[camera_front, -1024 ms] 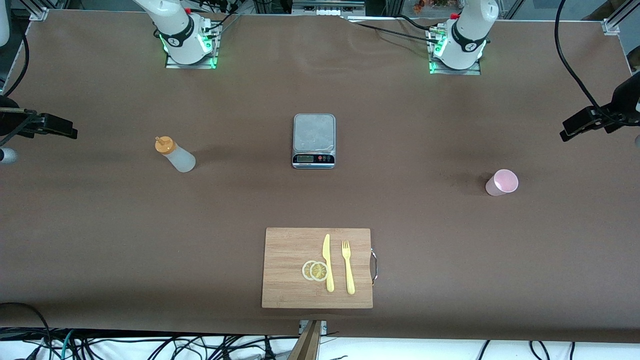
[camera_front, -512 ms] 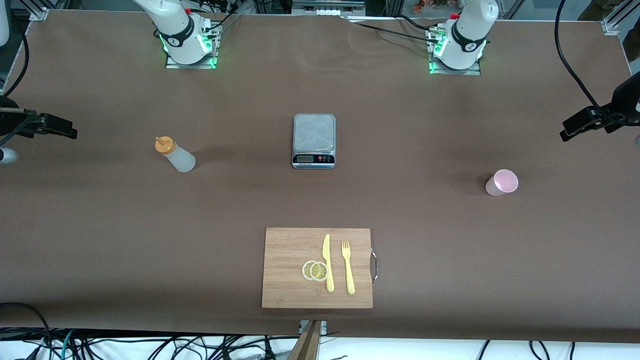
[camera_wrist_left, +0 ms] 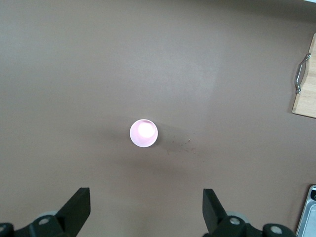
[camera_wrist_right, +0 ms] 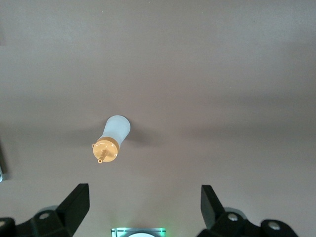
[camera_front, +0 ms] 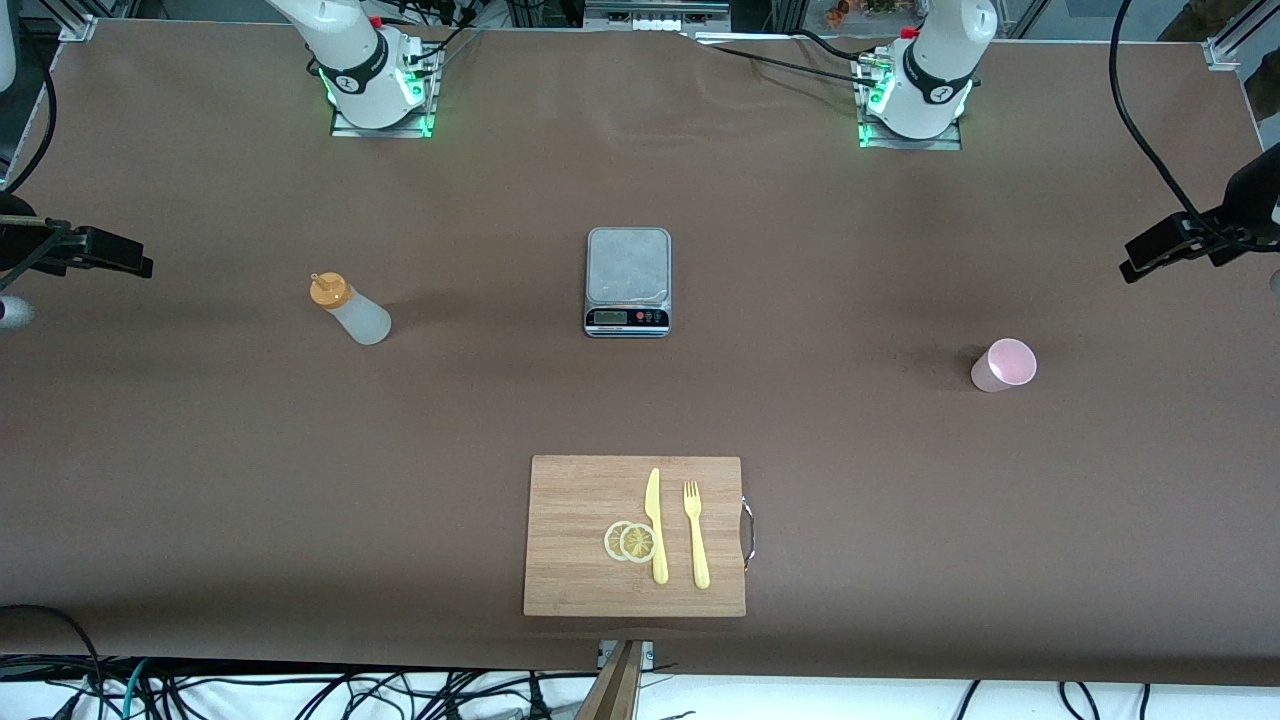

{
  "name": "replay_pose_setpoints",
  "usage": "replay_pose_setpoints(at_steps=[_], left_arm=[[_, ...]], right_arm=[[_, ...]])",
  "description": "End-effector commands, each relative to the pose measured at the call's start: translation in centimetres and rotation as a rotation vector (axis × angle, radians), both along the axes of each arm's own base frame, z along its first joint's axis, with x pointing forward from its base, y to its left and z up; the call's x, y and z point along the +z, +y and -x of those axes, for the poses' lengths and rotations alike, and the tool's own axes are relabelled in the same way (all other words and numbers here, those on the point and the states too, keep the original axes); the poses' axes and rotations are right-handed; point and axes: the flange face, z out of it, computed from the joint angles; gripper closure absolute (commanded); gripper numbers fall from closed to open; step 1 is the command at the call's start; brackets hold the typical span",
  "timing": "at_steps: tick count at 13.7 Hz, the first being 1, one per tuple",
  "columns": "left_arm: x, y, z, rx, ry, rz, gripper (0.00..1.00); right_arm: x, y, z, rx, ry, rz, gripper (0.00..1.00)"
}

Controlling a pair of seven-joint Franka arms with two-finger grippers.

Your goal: Add sauce to pink cup with both arms

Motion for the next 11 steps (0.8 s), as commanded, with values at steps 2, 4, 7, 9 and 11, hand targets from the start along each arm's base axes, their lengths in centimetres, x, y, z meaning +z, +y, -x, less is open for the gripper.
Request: replay_pose_setpoints(at_steps=[2,4,7,9,11], left_arm=[[0.27,0.08,0.48,0.004,0.008,0.015,0.00],[0.20,0.09,0.42,0.006,0.008,0.013,0.00],[0.20,0.09,0.42,0.003,0.008,0.013,0.00],[0.00,0.20,0.42,0.000,0.011,0.012,0.00],[-0.56,0.62,0.52,-0.005,0.024,0.005,0.00]], right_arm=[[0.45,-0.18,-0.25,-0.007,-0.007,0.002,0.00],[0.46,-0.18,-0.27,-0.007,-0.008,0.002,0.00],[0.46,-0.18,-0.27,-0.007,-0.008,0.002,0.00],[0.45,-0.18,-0.25,-0.007,-0.007,0.002,0.00],[0.46,-0.18,-0.27,-0.007,-0.008,0.002,0.00]])
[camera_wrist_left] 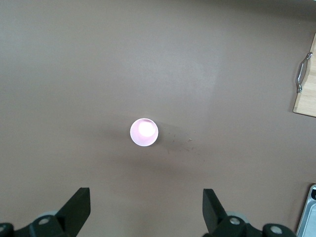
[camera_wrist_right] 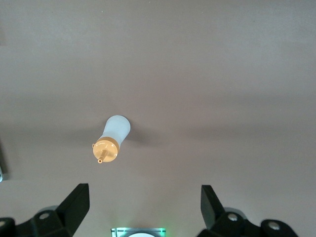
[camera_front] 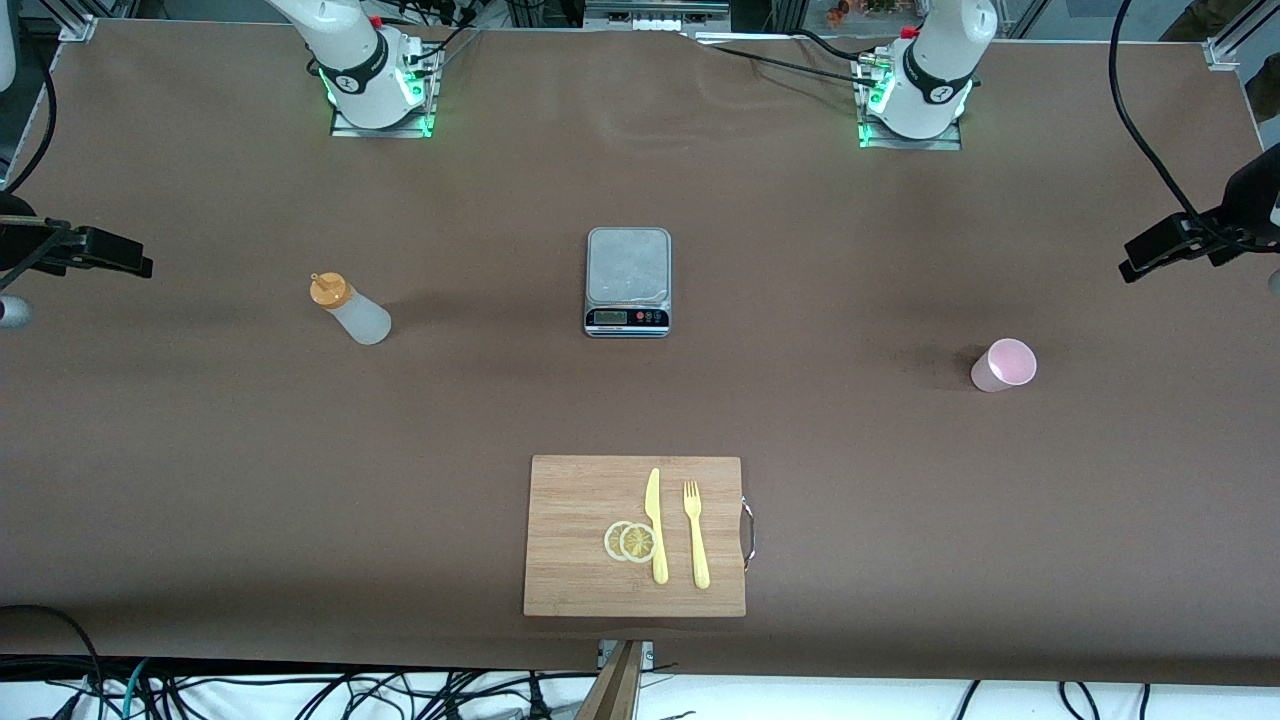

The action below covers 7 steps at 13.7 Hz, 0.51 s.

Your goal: Add sauce to pink cup with both arms

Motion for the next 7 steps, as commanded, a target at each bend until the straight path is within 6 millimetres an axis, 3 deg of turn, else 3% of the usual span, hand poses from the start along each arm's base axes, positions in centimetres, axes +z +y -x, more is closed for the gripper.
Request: replay_pose_setpoints(at_steps=[1,7], left_arm=[[-0.9,1.1,0.6,-0.038,0.031,0.003,0.00],[-7.2,6.6,1.0,-0.124,0.062,0.000,0.00]], right_arm=[[0.4,-0.2,-0.3,-0.007,-0.007,0.002,0.00],[0.4,0.0,-0.3,-0.006,-0.007,0.002,0.00]])
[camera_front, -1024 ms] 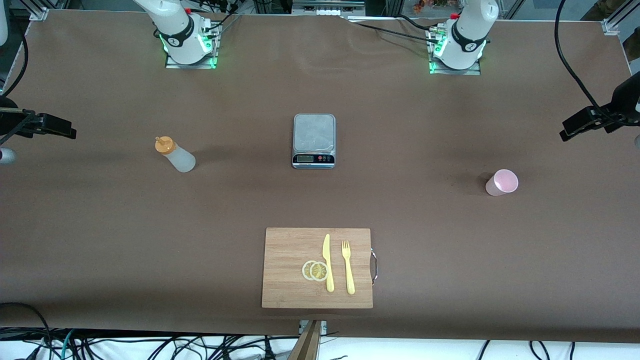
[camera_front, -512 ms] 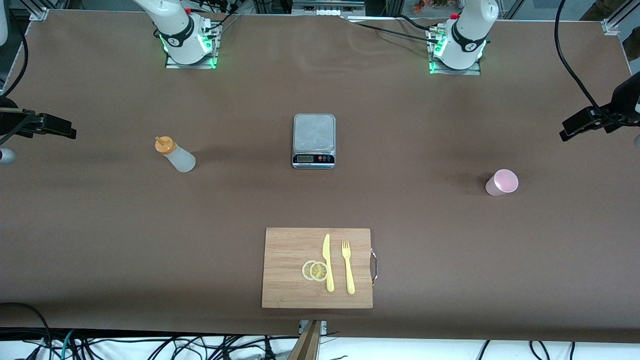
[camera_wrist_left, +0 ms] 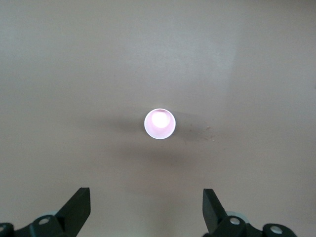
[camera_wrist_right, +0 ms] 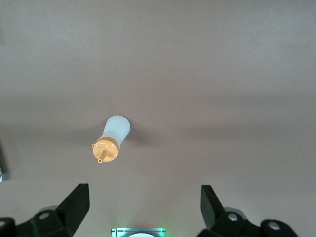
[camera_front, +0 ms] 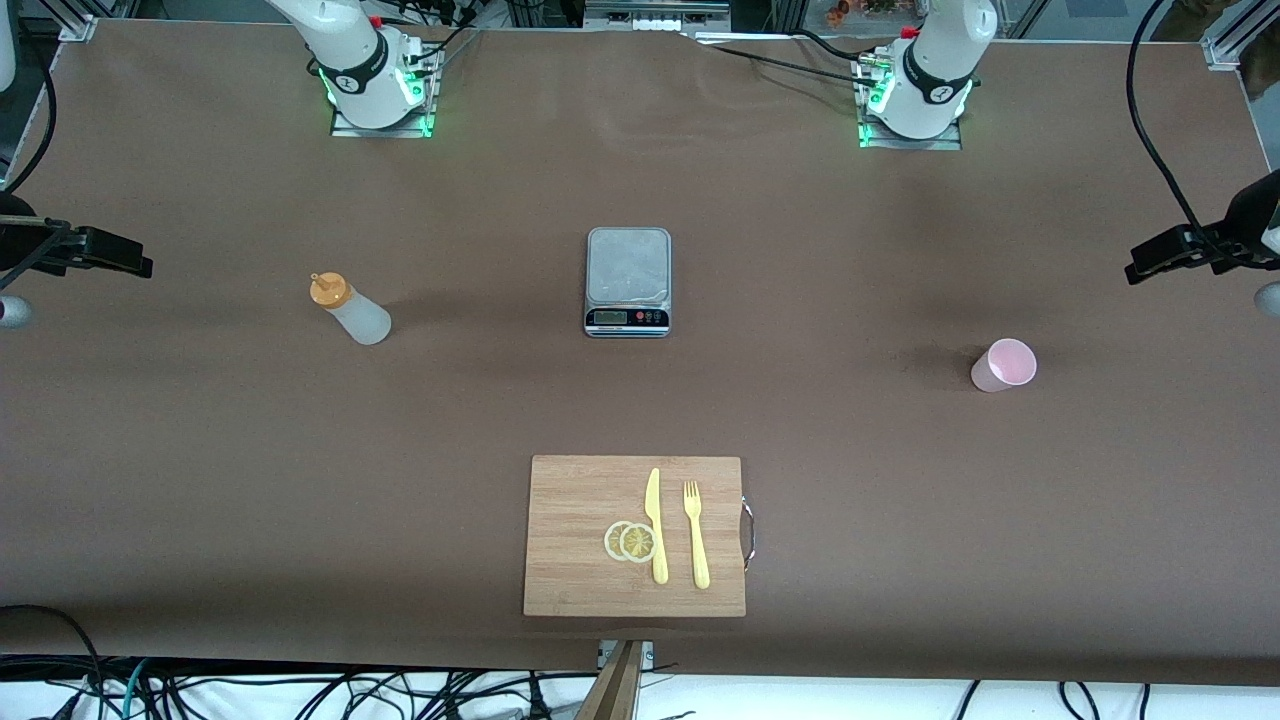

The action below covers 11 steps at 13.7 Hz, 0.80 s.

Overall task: Add sauce to pink cup with both arms
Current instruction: 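Lower the left gripper over the pink cup and close on it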

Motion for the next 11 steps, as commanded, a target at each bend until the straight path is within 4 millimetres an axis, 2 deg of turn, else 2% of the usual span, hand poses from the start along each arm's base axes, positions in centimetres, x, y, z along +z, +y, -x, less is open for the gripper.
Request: replay_pose_setpoints(at_steps=[1,3,5,9,11], left_arm=[[-3.7,2.0,1.0,-0.077,-0.007,-0.005,0.00],[-7.6,4.2,2.3,-0.108,-0.034,-0.002,0.00],[-10.9,5.3,3.1,-0.112,-0.047,0.003,0.00],[-18.6,4.8,4.7,-0.132,-0.070,0.001,0.00],[-20.9,4.7,4.2,-0.136,-0.048,0.008,0.00]], right_arm=[[0.4,0.0,-0.3,-0.006,-0.007,0.002,0.00],[0.4,0.1,-0.3,-0.009,-0.005,-0.001,0.00],[-0.1,0.2,-0.4,-0.006,0.002,-0.003,0.00],[-1.7,0.3,-0.7,-0.005,0.039,-0.002,0.00],[-2.0,0.2,-0.7,-0.006,0.050,-0.003,0.00]])
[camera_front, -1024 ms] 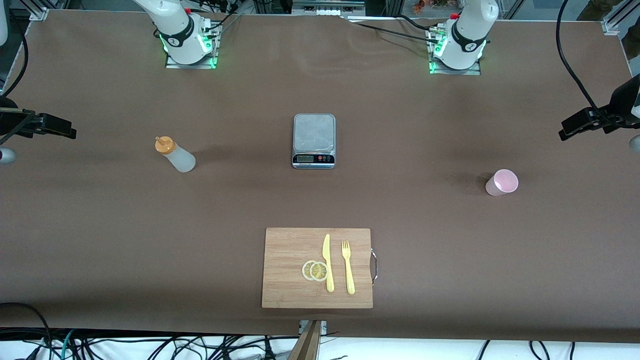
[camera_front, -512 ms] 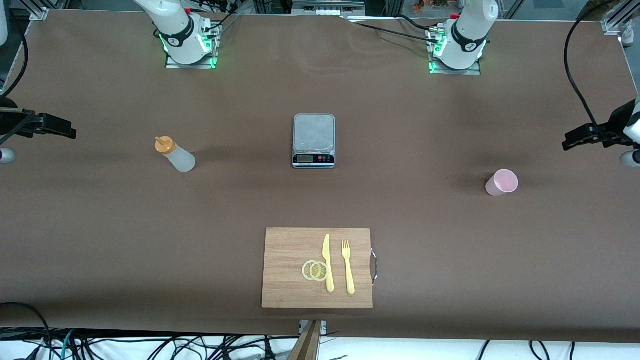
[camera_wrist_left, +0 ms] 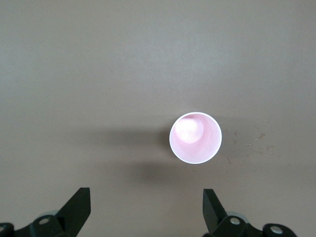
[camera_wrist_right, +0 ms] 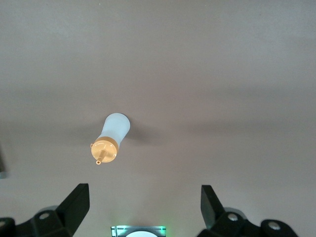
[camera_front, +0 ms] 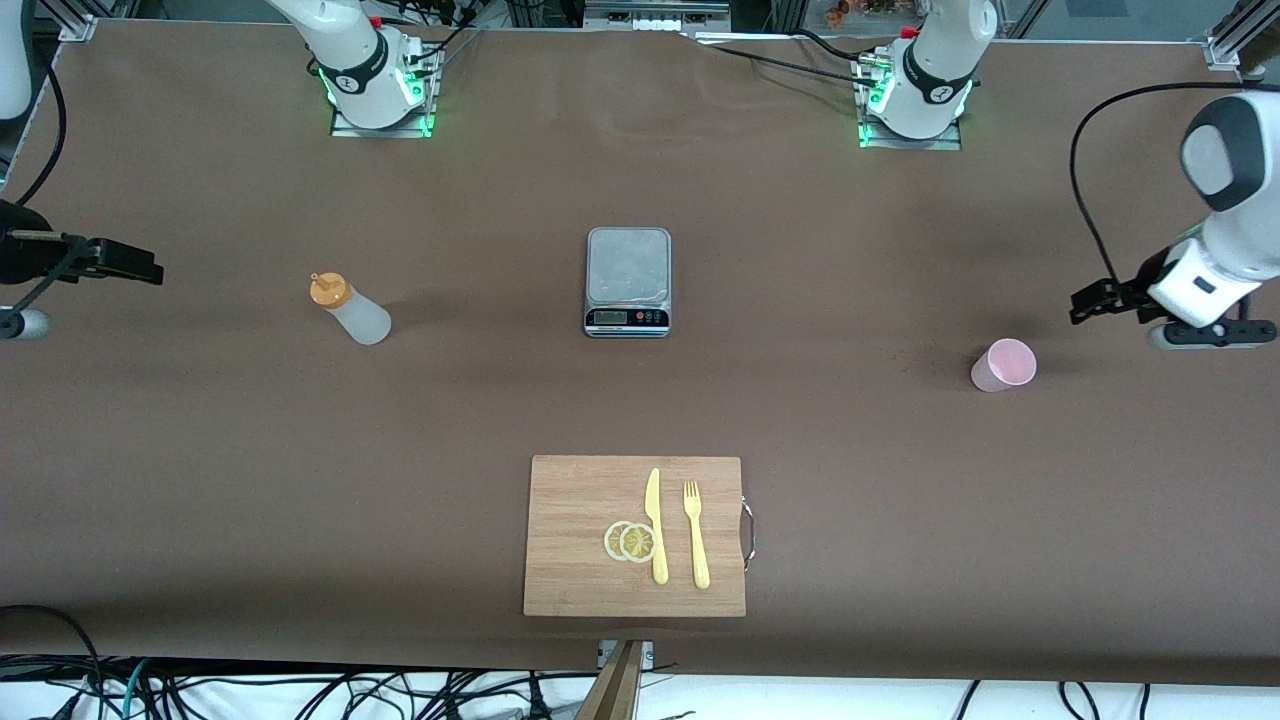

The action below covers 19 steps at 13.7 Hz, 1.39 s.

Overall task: Add sauce to pink cup with both arms
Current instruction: 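Lower the left gripper over the pink cup and close on it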

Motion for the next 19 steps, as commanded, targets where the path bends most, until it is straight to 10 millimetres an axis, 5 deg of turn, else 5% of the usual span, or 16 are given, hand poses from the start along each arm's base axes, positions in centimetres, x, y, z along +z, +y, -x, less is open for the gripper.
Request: replay_pose_setpoints(at_steps=[1,8,19], left_arm=[[-2.6,-0.3,0.0,-0.033,0.005,0.001,0.00],[-9.4,-0.7,-1.2,-0.072,0.027,0.004,0.02],[-12.4,-0.4,-2.5,-0.082,0.020,-0.005,0.09]], right_arm=[[0.2,0.1,0.0,-0.005,0.011,-0.001,0.00],[0.2,-0.4,0.0,-0.010,0.009,0.001,0.00],[0.2,-0.4,-0.1,-0.011,0.002,0.000,0.00]])
